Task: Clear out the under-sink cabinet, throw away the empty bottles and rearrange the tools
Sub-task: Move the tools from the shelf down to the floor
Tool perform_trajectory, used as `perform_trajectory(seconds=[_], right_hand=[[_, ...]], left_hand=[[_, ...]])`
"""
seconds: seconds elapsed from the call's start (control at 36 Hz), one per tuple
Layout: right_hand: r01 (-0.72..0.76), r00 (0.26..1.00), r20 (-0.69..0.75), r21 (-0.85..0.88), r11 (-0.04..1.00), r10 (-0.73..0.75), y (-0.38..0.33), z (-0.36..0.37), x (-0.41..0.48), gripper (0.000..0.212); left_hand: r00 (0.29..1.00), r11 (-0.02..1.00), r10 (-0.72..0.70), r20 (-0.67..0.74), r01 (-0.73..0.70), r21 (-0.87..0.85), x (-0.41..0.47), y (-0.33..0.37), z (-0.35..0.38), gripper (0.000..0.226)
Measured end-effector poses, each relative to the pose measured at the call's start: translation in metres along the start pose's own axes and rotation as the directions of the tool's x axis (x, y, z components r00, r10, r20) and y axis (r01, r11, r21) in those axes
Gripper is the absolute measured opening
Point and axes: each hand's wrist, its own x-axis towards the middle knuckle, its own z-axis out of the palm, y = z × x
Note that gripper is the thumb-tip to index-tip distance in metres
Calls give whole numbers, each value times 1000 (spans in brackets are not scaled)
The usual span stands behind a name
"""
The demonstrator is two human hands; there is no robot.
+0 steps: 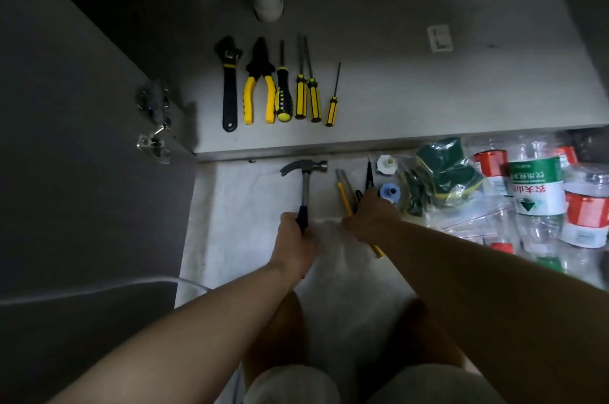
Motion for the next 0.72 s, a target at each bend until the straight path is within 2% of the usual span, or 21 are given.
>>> perform_trajectory(seconds=[0.11, 0.22, 0.31, 0.36, 0.42, 0.53, 0.61, 0.72], right_hand=[[9, 1000, 17, 33, 999, -10, 2, -2, 0, 66], [109, 988, 109, -23, 994, -106, -2, -20, -7, 37], [201, 951, 237, 13, 979, -199, -11, -37, -18, 13], [234, 941, 235, 73, 969, -245, -19, -51, -28, 15], [276, 941, 165, 133, 952, -296, -26, -66, -35, 21], [450, 890, -11, -130, 883, -456, -41, -96, -33, 15], [520, 828, -159, -141, 842, -538, -55, -112, -23, 11], [547, 778, -326, -69, 834, -537, -73, -122, -9, 31]], left_hand=[[1000, 993, -14, 17, 12, 120, 7, 5, 7, 22], [999, 970, -7, 31, -1, 242, 7, 14, -2, 25], [993, 958, 109, -51, -91, 272, 7, 31, -17, 17], [964, 955, 215, -157, -174, 241, 9, 46, -29, 14], [912, 940, 325, -248, -283, 193, 12, 64, -42, 16], [766, 875, 484, -423, -410, 258, 23, 102, -75, 12], [676, 851, 524, -518, -386, 356, 41, 122, -99, 15], [725, 911, 381, -574, -187, 368, 72, 131, -123, 39]])
